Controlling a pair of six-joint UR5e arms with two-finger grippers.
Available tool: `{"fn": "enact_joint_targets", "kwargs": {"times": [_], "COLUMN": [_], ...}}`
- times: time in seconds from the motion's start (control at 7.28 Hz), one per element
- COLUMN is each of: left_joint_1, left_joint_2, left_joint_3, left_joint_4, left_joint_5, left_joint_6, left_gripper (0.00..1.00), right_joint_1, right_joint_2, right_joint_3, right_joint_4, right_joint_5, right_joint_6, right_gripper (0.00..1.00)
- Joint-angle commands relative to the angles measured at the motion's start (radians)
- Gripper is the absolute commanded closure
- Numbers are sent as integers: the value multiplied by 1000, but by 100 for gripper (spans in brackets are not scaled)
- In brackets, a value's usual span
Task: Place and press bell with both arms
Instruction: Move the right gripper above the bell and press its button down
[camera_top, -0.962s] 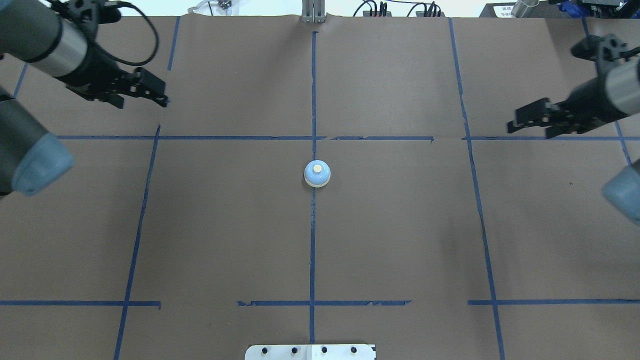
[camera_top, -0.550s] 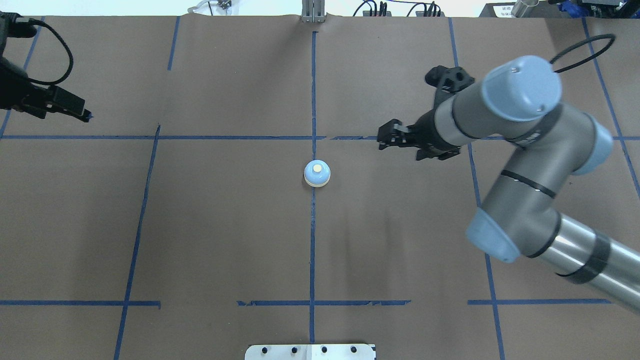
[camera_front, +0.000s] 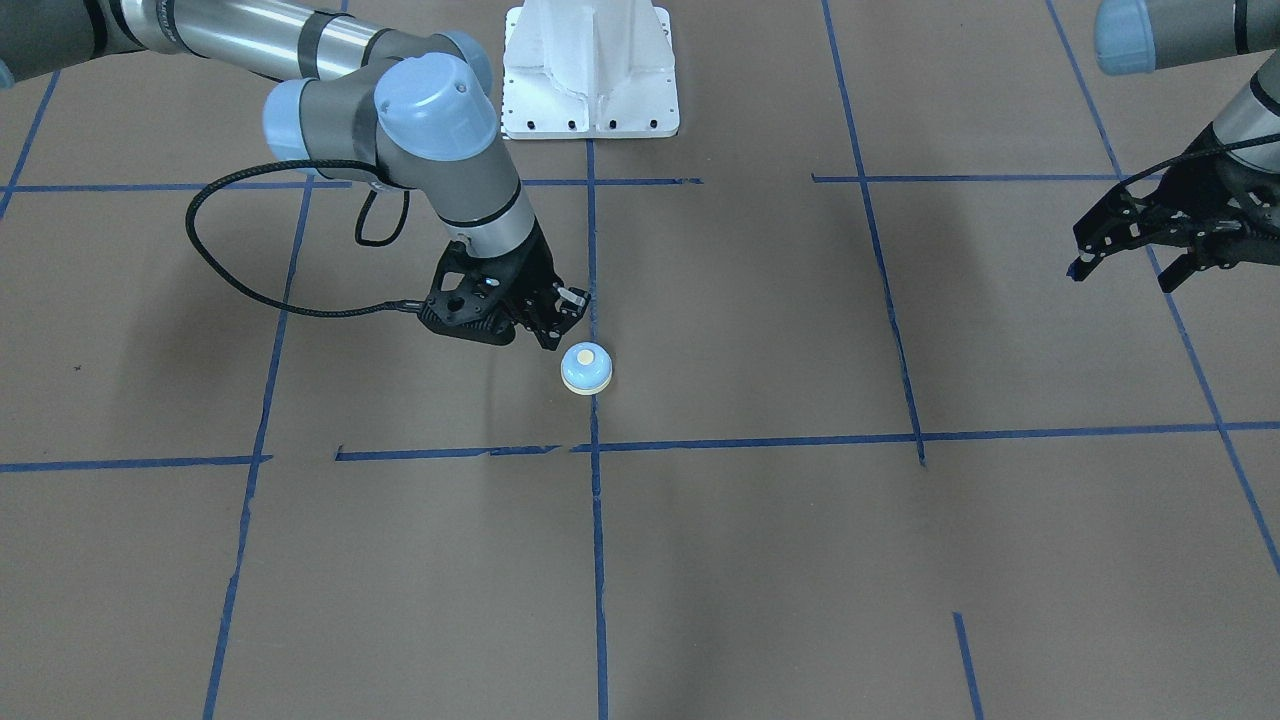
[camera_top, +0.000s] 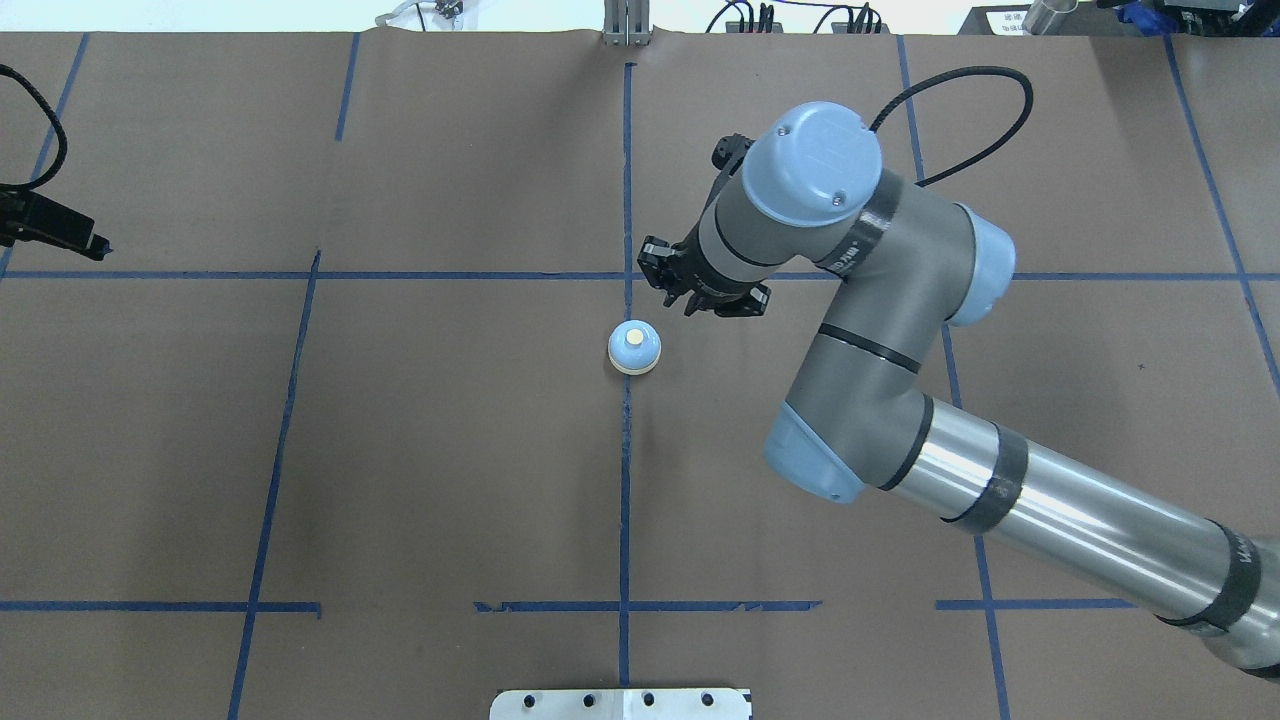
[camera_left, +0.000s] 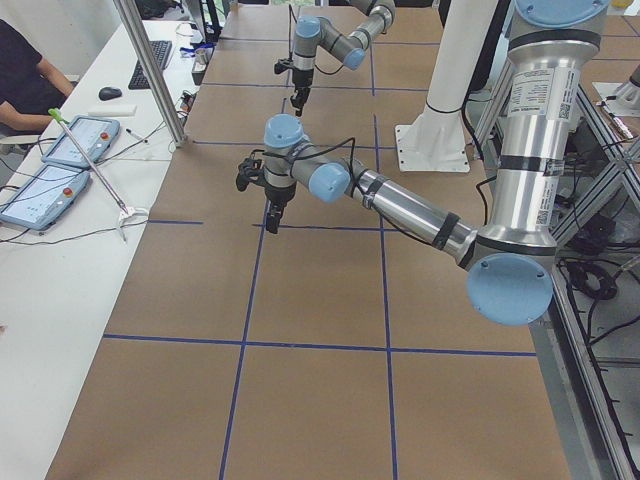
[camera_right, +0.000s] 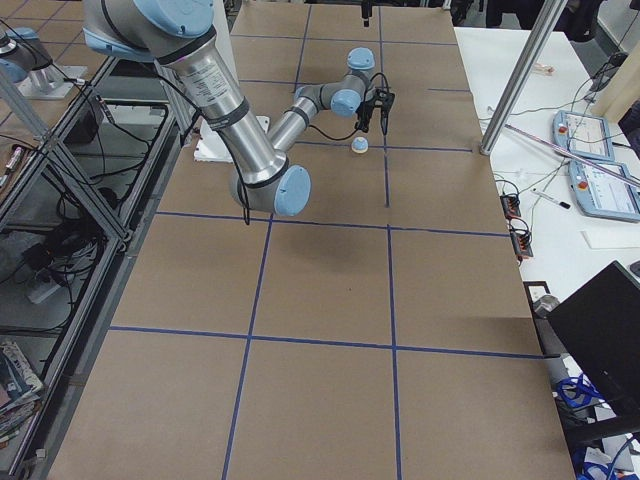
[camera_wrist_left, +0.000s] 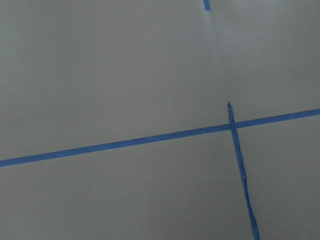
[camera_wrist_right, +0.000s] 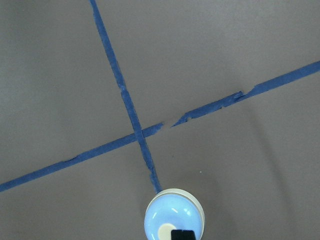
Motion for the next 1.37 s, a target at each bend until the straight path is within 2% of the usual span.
{"fn": "enact_joint_targets", "kwargs": {"times": [0.0,0.41,0.82,1.1,1.24], "left_joint_1": [-4,-4,-4,-4,-4], "left_joint_2": [17,27,27,27,27], "left_joint_3": [-5,-7,-7,-7,-7], "left_joint_4": [-1,-5,-7,-8,-8], "left_joint_5": [-1,-2,-2,-2,-2], "left_joint_6": [-1,-3,-6,-7,-7], "left_gripper": [0,0,0,0,0], "right_joint_1": [-23,-64,-66,0,35], "right_joint_2": [50,79,90,89,43], "right_joint_3": [-92,-166,-175,-93,-31], "right_joint_4": [1,1,2,-7,-8], "right_joint_5": [0,-29,-49,13,51], "right_joint_6": [5,13,9,7,7], "right_gripper": [100,100,100,100,100]}}
